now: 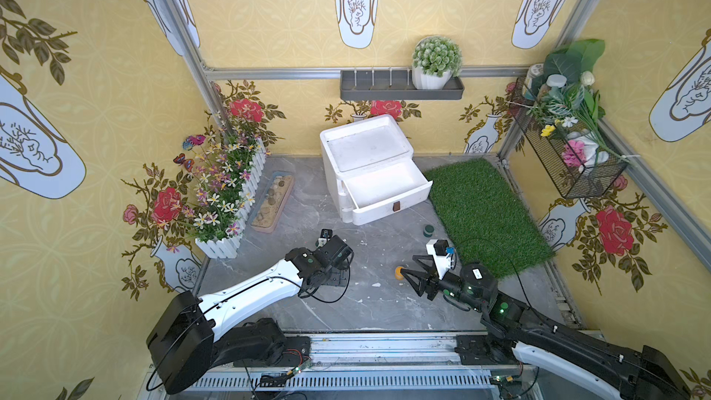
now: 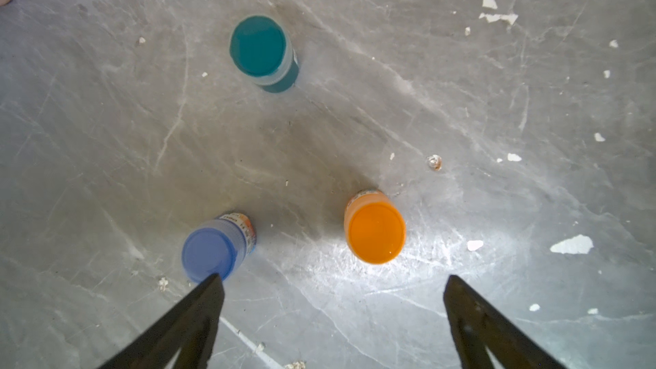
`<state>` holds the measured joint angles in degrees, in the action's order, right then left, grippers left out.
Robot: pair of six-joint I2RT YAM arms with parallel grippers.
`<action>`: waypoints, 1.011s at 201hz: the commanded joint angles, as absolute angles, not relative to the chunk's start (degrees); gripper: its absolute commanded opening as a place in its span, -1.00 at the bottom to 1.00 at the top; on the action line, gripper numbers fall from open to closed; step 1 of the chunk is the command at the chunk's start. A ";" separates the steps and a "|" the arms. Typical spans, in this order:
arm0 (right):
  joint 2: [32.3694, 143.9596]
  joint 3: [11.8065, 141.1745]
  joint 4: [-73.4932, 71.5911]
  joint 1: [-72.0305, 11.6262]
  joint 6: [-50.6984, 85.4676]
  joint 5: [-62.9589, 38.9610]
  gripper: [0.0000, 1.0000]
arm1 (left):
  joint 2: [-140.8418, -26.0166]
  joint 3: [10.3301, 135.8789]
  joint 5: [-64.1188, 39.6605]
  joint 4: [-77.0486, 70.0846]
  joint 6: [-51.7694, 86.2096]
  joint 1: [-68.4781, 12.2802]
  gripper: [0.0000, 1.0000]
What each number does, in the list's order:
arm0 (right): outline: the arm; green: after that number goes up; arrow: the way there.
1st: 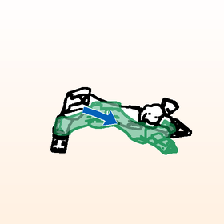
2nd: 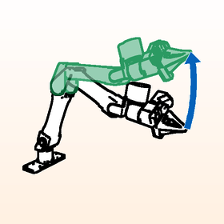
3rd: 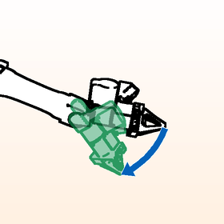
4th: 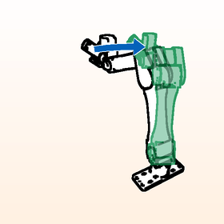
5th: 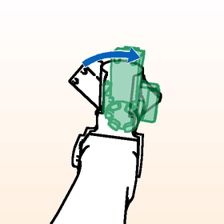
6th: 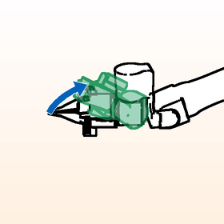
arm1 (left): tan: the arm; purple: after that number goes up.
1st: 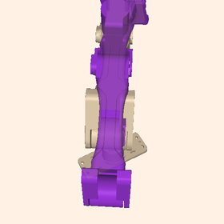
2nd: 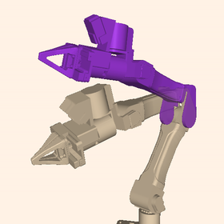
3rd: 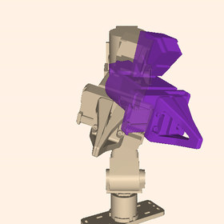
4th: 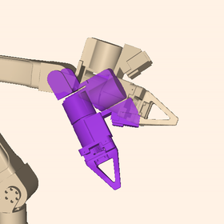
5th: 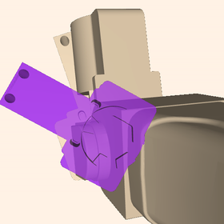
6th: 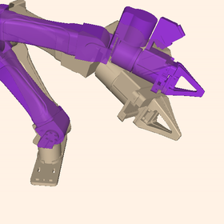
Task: Put the paint cans in the drawer according to color
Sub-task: Pick up the paint can at the center of the board.
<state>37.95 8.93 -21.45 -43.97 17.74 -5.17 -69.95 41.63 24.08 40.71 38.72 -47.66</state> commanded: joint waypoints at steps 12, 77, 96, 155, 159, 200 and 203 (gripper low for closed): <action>38.02 9.23 -24.74 -44.19 16.85 -3.78 0.42 | -75.51 42.97 19.34 36.75 35.12 -47.29 0.80; 37.97 9.15 -24.70 -44.21 16.75 -3.21 0.42 | -82.00 43.99 17.14 35.95 33.75 -46.38 0.37; 37.88 9.14 -24.61 -44.21 16.75 -3.20 0.42 | -83.93 43.93 16.34 35.27 33.29 -45.80 0.26; 37.71 9.18 -24.43 -44.24 16.73 -2.90 0.42 | -86.49 44.61 14.90 32.88 32.08 -44.75 -0.02; 37.71 9.14 -24.39 -44.21 16.72 -2.90 0.42 | -86.58 44.56 14.93 32.75 32.00 -44.74 -0.02; 37.45 9.14 -24.26 -44.25 16.66 -2.74 0.42 | -87.29 44.55 14.47 32.59 31.64 -44.21 -0.18; 37.44 9.14 -24.26 -44.21 16.68 -2.77 0.42 | -87.21 44.56 14.46 32.67 31.64 -44.21 -0.20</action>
